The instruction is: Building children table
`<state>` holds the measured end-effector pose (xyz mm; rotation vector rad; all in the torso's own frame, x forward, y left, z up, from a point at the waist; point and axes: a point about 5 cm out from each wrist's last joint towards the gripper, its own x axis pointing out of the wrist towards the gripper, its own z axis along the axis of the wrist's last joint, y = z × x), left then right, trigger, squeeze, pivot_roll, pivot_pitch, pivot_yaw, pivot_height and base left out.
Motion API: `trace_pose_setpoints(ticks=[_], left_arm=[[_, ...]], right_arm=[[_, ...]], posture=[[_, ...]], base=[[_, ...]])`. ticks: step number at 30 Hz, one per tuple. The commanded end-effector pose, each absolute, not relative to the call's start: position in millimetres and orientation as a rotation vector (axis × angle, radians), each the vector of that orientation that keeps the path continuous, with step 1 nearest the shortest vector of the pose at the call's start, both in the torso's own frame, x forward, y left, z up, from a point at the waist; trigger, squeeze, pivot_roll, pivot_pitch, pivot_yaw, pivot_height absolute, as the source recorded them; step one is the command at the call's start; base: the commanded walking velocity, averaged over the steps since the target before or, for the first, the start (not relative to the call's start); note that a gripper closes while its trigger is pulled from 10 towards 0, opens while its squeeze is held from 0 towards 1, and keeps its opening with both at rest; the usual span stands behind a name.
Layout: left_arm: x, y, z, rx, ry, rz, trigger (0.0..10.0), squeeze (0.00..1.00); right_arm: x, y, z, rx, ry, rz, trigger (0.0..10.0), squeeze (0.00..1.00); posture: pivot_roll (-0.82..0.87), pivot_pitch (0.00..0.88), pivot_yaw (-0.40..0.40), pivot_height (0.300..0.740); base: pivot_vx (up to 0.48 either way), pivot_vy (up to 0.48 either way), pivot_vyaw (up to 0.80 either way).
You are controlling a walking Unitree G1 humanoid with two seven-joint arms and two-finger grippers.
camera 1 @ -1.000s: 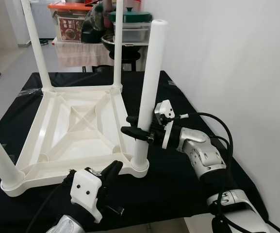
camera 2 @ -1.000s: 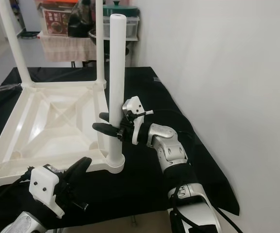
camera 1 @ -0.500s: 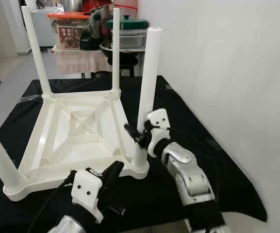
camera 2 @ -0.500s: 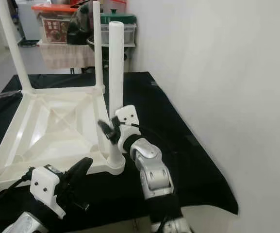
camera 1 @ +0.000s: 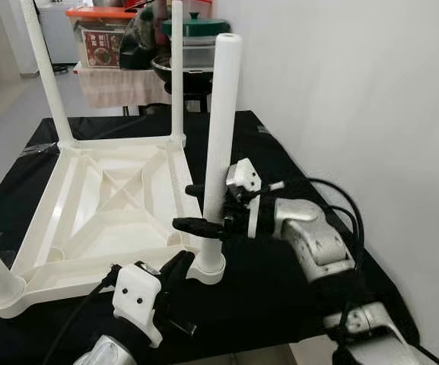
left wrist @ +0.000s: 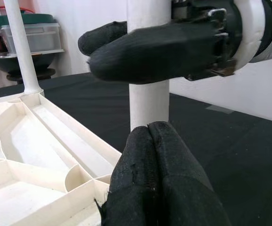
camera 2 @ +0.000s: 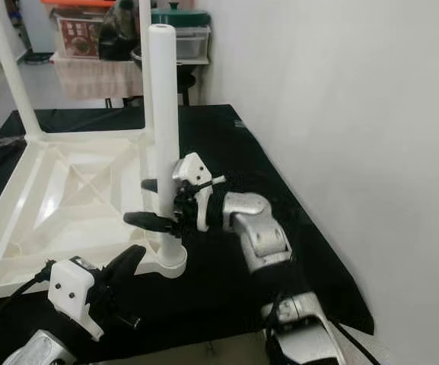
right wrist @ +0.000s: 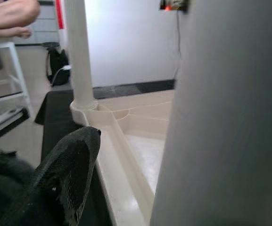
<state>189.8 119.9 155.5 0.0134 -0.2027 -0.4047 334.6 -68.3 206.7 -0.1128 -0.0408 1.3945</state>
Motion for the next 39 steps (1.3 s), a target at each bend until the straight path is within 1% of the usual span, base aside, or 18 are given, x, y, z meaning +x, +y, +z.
trace_pose_setpoints(ticks=[1,2,4,13,18,19,21,22,23,25,26,27,28,29,30,31,33,39], left_arm=[[190.1,119.2,151.9,0.013,-0.190,-0.402,10.0,0.00],[189.9,119.2,151.9,0.013,-0.190,-0.402,10.0,0.00],[189.4,119.6,152.0,0.014,-0.190,-0.401,10.0,0.00],[188.8,120.6,152.7,0.012,-0.190,-0.401,10.0,0.00],[188.9,120.3,153.2,0.011,-0.191,-0.401,10.0,0.00],[188.8,120.2,153.7,0.012,-0.192,-0.401,10.0,0.00],[188.8,120.2,153.7,0.012,-0.192,-0.401,10.0,0.00],[188.7,120.2,154.0,0.012,-0.193,-0.401,10.0,0.00],[188.0,121.1,154.3,0.012,-0.193,-0.402,10.0,0.00],[188.0,121.1,154.3,0.012,-0.193,-0.402,10.0,0.00],[187.5,121.8,154.4,0.012,-0.193,-0.402,10.0,0.00],[187.5,121.8,154.4,0.012,-0.193,-0.402,10.0,0.00],[187.9,122.8,155.0,0.013,-0.193,-0.401,10.0,0.00],[187.9,122.8,155.0,0.013,-0.193,-0.401,10.0,0.00],[188.6,123.6,154.9,0.014,-0.192,-0.401,10.0,0.00],[188.6,123.6,154.9,0.014,-0.192,-0.401,10.0,0.00],[189.9,123.8,153.8,0.011,-0.188,-0.408,10.0,0.00],[190.2,123.4,153.0,0.012,-0.189,-0.406,10.0,0.00]], right_arm=[[338.7,-68.0,205.0,-0.105,-0.023,1.434,10.0,0.00],[342.6,-70.8,204.8,-0.096,-0.011,1.437,10.0,0.00],[350.0,-76.4,205.6,-0.074,0.004,1.416,0.0,0.00],[348.2,-87.8,202.8,-0.049,-0.008,1.408,0.0,0.00],[346.2,-98.5,198.5,-0.044,-0.019,1.347,0.0,0.00],[344.3,-104.2,194.7,-0.060,-0.010,1.300,0.0,0.00],[344.3,-104.2,194.7,-0.060,-0.010,1.300,0.0,0.00],[343.9,-108.0,192.0,-0.072,-0.004,1.273,0.0,0.00],[344.5,-108.9,179.8,-0.074,0.057,1.067,0.0,0.00],[344.5,-108.9,179.8,-0.074,0.057,1.067,0.0,0.00],[346.5,-109.8,168.9,-0.061,0.104,0.804,0.0,0.00],[346.5,-109.8,168.9,-0.061,0.104,0.804,0.0,0.00],[329.7,-93.2,154.5,-0.036,0.130,0.648,0.0,0.00],[329.7,-93.2,154.5,-0.036,0.130,0.648,0.0,0.00],[317.0,-78.9,148.2,-0.041,0.134,0.569,0.0,0.00],[317.0,-78.9,148.2,-0.041,0.134,0.569,0.0,0.00],[309.6,-65.9,149.1,-0.039,0.106,0.559,0.0,0.00],[312.4,-66.0,148.5,-0.046,0.110,0.549,0.0,0.00]], posture=[[0.07,0.000,-0.095,0.740],[0.08,0.000,-0.093,0.740],[0.08,0.000,-0.095,0.740],[0.07,0.000,-0.087,0.740],[0.06,0.005,-0.086,0.740],[0.06,0.010,-0.085,0.740],[0.06,0.010,-0.085,0.740],[0.06,0.010,-0.085,0.740],[0.05,0.022,-0.091,0.740],[0.05,0.022,-0.091,0.740],[0.05,0.022,-0.091,0.740],[0.05,0.022,-0.091,0.740],[0.04,0.033,-0.071,0.740],[0.04,0.033,-0.071,0.740],[0.04,0.018,-0.059,0.740],[0.04,0.018,-0.059,0.740],[0.04,0.012,-0.071,0.740],[0.06,0.004,-0.073,0.740]], base=[[0.000,0.000,0.00],[0.000,0.000,0.00],[0.000,0.000,0.00],[0.000,0.000,0.00],[0.000,0.000,0.00],[0.000,0.000,0.00],[0.000,0.000,0.00],[0.000,0.000,0.00],[0.000,0.000,0.00],[0.000,0.000,0.00],[0.000,0.000,0.00],[0.000,0.000,0.00],[0.000,0.000,0.00],[0.000,0.000,0.00],[0.000,0.000,0.00],[0.000,0.000,0.00],[0.000,0.000,0.00],[0.000,0.000,0.00]])
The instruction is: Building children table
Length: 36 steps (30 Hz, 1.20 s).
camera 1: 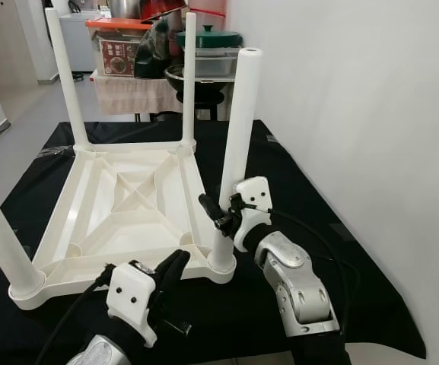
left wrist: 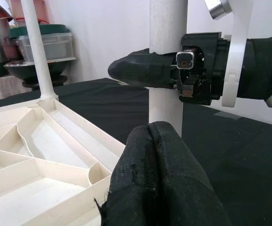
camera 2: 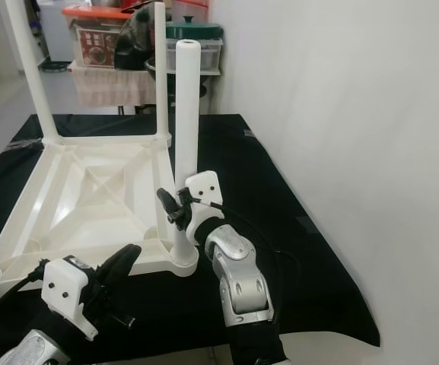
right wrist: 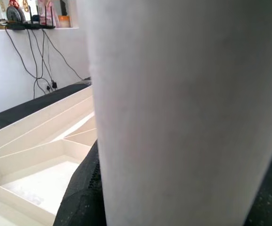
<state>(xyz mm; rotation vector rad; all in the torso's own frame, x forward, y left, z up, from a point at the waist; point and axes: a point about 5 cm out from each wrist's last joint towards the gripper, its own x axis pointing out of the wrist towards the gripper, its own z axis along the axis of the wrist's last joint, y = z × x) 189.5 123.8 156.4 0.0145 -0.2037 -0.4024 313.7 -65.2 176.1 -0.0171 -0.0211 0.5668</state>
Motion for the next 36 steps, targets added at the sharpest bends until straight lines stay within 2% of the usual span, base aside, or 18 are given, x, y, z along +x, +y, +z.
trace_pose_setpoints(ticks=[1,2,4,5,9,10,11,13,14,15,16,18,27,28,36], left_arm=[[190.2,123.4,153.0,0.012,-0.189,-0.406,10.0,0.00],[190.3,123.3,152.7,0.015,-0.189,-0.402,10.0,0.00],[190.4,123.2,152.4,0.016,-0.190,-0.400,10.0,0.00],[190.6,122.8,152.2,0.016,-0.190,-0.400,10.0,0.00],[190.7,121.9,151.8,0.013,-0.189,-0.403,10.0,0.00],[190.7,121.3,151.7,0.012,-0.189,-0.404,10.0,0.00],[190.7,121.3,151.7,0.012,-0.189,-0.404,10.0,0.00],[190.7,120.3,151.6,0.010,-0.189,-0.406,10.0,0.00],[190.6,119.8,151.5,0.010,-0.190,-0.406,10.0,0.00],[190.6,119.8,151.5,0.010,-0.190,-0.406,10.0,0.00],[190.4,119.4,151.4,0.010,-0.190,-0.405,10.0,0.00],[190.0,119.0,151.2,0.010,-0.190,-0.405,10.0,0.00],[188.1,118.4,151.0,0.009,-0.187,-0.406,10.0,0.00],[187.6,118.3,151.1,0.009,-0.186,-0.406,10.0,0.00],[185.9,119.0,152.5,0.011,-0.187,-0.403,10.0,0.00]], right_arm=[[312.4,-66.0,148.5,-0.046,0.110,0.549,0.0,0.00],[312.8,-65.2,148.2,-0.038,0.110,0.556,10.0,0.00],[313.8,-64.0,149.7,-0.041,0.111,0.569,10.0,0.01],[316.3,-62.2,154.4,-0.027,0.098,0.616,10.0,1.00],[317.6,-56.5,164.5,-0.016,0.070,0.719,10.0,1.00],[317.0,-53.0,169.5,-0.015,0.051,0.814,10.0,1.00],[317.0,-53.0,169.5,-0.015,0.051,0.814,10.0,1.00],[314.2,-50.3,178.2,-0.024,0.014,0.993,10.0,1.00],[313.9,-51.3,181.5,-0.040,-0.001,1.076,10.0,0.55],[313.9,-51.3,181.5,-0.040,-0.001,1.076,10.0,0.55],[316.1,-54.4,183.8,-0.066,-0.008,1.155,10.0,0.00],[322.1,-60.1,186.5,-0.105,-0.006,1.253,10.0,0.00],[342.0,-71.6,191.5,-0.112,0.030,1.367,10.0,0.00],[346.5,-73.9,192.3,-0.110,0.036,1.355,0.0,0.00],[354.5,-80.2,186.5,-0.083,0.040,1.279,0.0,0.00]], posture=[[0.06,0.004,-0.073,0.740],[0.06,0.000,-0.074,0.740],[0.06,0.000,-0.077,0.740],[0.06,0.000,-0.079,0.740],[0.06,0.000,-0.082,0.740],[0.07,0.000,-0.086,0.740],[0.07,0.000,-0.086,0.740],[0.07,0.000,-0.092,0.740],[0.07,0.000,-0.095,0.740],[0.07,0.000,-0.095,0.740],[0.07,0.000,-0.096,0.740],[0.08,0.000,-0.096,0.740],[0.09,0.000,-0.095,0.740],[0.09,0.000,-0.097,0.740],[0.09,0.000,-0.093,0.740]], base=[[0.000,0.000,0.00],[0.000,0.000,0.00],[0.000,0.000,0.00],[0.000,0.000,0.00],[0.000,0.000,0.00],[0.000,0.000,0.00],[0.000,0.000,0.00],[0.000,0.000,0.00],[0.000,0.000,0.00],[0.000,0.000,0.00],[0.000,0.000,0.00],[0.000,0.000,0.00],[0.000,0.000,0.00],[0.000,0.000,0.00],[0.000,0.000,0.00]])
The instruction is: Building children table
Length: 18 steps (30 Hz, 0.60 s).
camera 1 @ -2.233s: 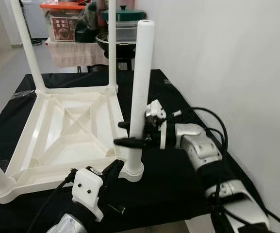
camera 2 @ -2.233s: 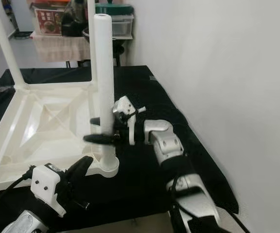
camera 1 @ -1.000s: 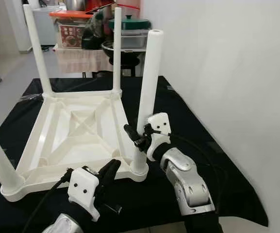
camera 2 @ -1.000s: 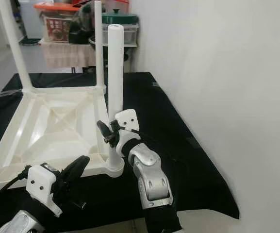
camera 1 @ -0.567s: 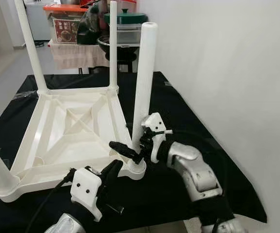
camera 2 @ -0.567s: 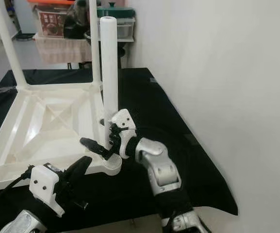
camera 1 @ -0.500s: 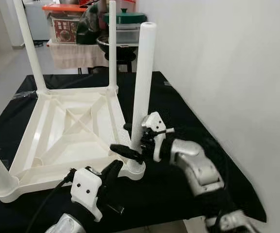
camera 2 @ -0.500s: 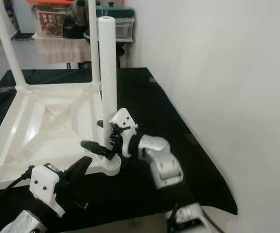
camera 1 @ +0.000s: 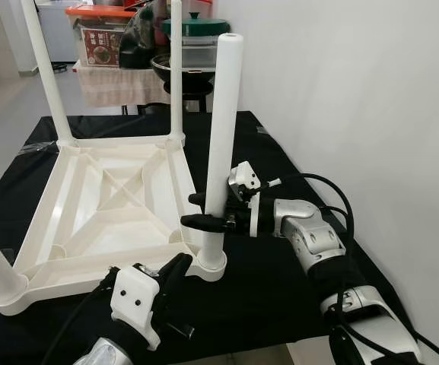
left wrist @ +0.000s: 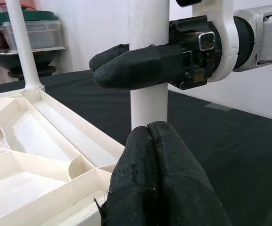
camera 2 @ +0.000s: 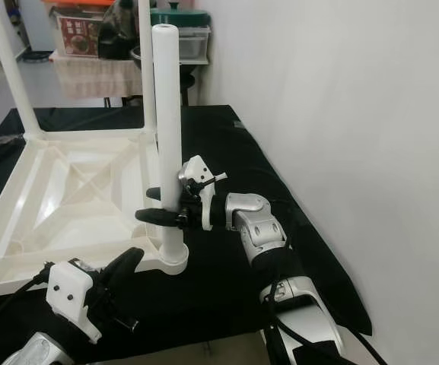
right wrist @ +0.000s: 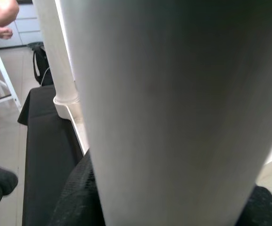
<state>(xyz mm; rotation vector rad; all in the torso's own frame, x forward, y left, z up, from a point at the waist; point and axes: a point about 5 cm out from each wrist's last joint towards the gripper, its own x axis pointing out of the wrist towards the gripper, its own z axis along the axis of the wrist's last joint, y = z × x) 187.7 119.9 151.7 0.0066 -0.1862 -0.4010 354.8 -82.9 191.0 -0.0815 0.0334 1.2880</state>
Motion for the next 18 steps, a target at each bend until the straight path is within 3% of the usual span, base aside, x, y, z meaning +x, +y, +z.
trace_pose_setpoints(ticks=[1,6,9,13,18], left_arm=[[185.9,119.0,152.5,0.011,-0.187,-0.403,10.0,0.00],[185.3,119.9,153.5,0.012,-0.189,-0.403,10.0,0.00],[185.6,122.3,154.8,0.014,-0.189,-0.402,10.0,0.00],[187.4,122.4,153.9,0.014,-0.187,-0.405,10.0,0.00],[188.6,122.2,153.5,0.015,-0.187,-0.405,10.0,0.00]], right_arm=[[354.5,-80.2,186.5,-0.083,0.040,1.279,0.0,0.00],[346.7,-71.6,164.2,-0.127,0.094,1.174,0.0,0.00],[319.2,-18.0,167.7,-0.020,0.114,0.767,0.0,0.00],[317.8,-3.1,169.5,-0.032,0.080,0.740,0.0,0.00],[324.8,-2.5,168.2,-0.067,0.079,0.740,0.0,0.00]], posture=[[0.09,0.000,-0.093,0.740],[0.09,0.008,-0.095,0.740],[0.08,0.020,-0.085,0.740],[0.09,0.009,-0.080,0.740],[0.09,0.007,-0.093,0.740]], base=[[0.000,0.000,0.00],[0.000,0.000,0.00],[0.000,0.000,0.00],[0.000,0.000,0.00],[0.000,0.000,0.00]])
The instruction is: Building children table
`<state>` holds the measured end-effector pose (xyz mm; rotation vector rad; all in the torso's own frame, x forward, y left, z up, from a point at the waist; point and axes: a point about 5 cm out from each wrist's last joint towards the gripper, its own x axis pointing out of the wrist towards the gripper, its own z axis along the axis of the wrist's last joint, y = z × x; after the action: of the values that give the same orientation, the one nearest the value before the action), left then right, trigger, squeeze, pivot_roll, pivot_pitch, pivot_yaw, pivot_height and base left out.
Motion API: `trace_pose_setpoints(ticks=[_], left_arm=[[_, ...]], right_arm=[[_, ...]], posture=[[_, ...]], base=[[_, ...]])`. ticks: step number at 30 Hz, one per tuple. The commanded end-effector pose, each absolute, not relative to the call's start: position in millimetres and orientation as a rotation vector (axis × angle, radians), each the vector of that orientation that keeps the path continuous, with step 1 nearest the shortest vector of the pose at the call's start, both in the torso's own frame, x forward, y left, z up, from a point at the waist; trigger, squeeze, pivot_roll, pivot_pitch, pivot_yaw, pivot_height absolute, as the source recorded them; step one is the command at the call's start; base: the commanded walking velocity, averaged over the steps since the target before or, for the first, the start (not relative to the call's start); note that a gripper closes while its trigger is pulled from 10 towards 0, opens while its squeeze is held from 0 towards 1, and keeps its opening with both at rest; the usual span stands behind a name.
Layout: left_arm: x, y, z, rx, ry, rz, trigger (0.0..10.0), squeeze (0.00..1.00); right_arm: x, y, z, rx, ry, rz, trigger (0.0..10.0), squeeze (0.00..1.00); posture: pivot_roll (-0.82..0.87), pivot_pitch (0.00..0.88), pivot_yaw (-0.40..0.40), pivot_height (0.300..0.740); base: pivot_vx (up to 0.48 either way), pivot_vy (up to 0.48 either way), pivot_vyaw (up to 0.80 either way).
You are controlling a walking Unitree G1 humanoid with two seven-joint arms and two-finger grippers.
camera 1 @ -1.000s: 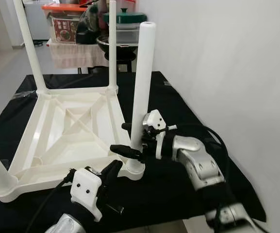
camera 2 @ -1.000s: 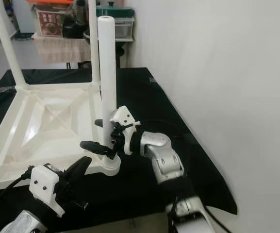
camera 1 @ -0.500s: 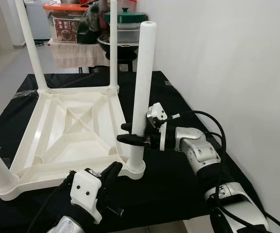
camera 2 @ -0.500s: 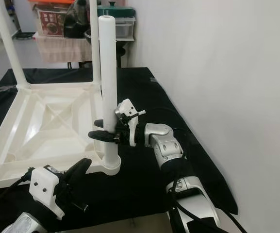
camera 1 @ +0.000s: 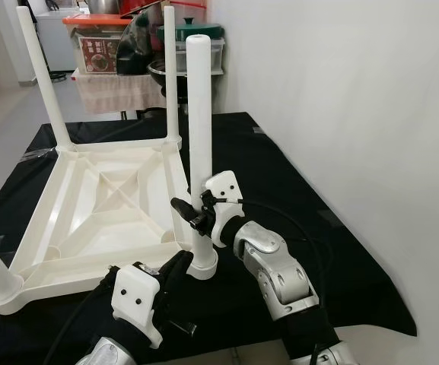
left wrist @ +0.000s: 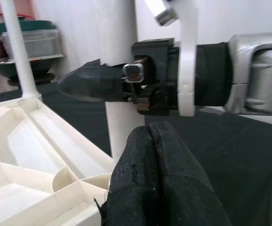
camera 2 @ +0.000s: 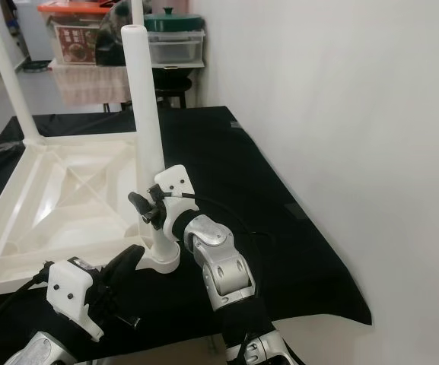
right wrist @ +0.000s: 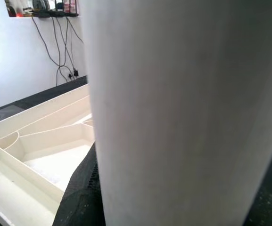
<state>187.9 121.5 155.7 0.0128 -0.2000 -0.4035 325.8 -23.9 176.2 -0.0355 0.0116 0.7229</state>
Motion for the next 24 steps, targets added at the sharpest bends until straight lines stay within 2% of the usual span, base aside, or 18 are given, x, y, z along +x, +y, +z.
trace_pose_setpoints(ticks=[1,5,6,12,13,14,15,16,18,21,24], left_arm=[[188.9,122.5,153.5,0.017,-0.188,-0.402,10.0,0.00],[189.0,123.2,153.8,0.021,-0.189,-0.397,10.0,0.00],[188.8,123.4,153.8,0.022,-0.189,-0.397,10.0,0.00],[187.4,126.4,154.3,0.013,-0.171,-0.384,10.0,0.00],[187.1,129.7,155.1,0.002,-0.161,-0.364,10.0,0.00],[187.1,129.7,155.1,0.002,-0.161,-0.364,10.0,0.00],[187.0,133.7,156.3,-0.019,-0.152,-0.339,10.0,0.00],[187.0,133.7,156.3,-0.019,-0.152,-0.339,10.0,0.00],[188.7,145.2,160.4,-0.041,-0.144,-0.262,10.0,0.00],[190.3,153.3,164.8,-0.038,-0.152,-0.208,10.0,0.00],[192.4,174.3,175.2,-0.043,-0.169,-0.069,10.0,0.00]], right_arm=[[327.6,-1.5,171.4,-0.050,0.071,0.730,10.0,0.00],[322.8,4.4,182.4,0.048,0.053,0.708,10.0,0.00],[319.9,5.8,184.2,0.072,0.052,0.715,10.0,1.00],[306.7,5.9,193.1,0.179,0.002,0.846,10.0,1.00],[305.3,-1.6,193.3,0.168,-0.014,0.870,10.0,0.62],[305.3,-1.6,193.3,0.168,-0.014,0.870,10.0,0.62],[305.1,-11.2,192.2,0.151,-0.026,0.883,10.0,0.00],[305.1,-11.2,192.2,0.151,-0.026,0.883,10.0,0.00],[305.2,-32.7,187.8,0.101,-0.033,0.898,10.0,0.00],[304.0,-46.9,184.3,0.063,-0.027,0.903,10.0,0.00],[300.4,-78.2,175.7,-0.022,0.013,0.868,10.0,0.00]], posture=[[0.09,0.006,-0.098,0.740],[0.10,0.006,-0.097,0.740],[0.10,0.007,-0.092,0.740],[0.10,0.008,-0.081,0.740],[0.10,0.010,-0.075,0.740],[0.10,0.010,-0.075,0.740],[0.09,0.010,-0.073,0.740],[0.09,0.010,-0.073,0.740],[0.09,0.012,-0.066,0.740],[0.09,0.011,-0.061,0.740],[0.09,0.016,-0.041,0.740]], base=[[0.000,0.000,0.00],[0.000,0.000,0.00],[0.000,0.000,0.00],[0.000,0.000,0.00],[0.000,0.000,0.00],[0.000,0.000,0.00],[0.000,0.000,0.00],[0.000,0.000,0.00],[0.000,0.000,0.00],[0.000,0.000,0.00],[0.000,0.000,0.00]])
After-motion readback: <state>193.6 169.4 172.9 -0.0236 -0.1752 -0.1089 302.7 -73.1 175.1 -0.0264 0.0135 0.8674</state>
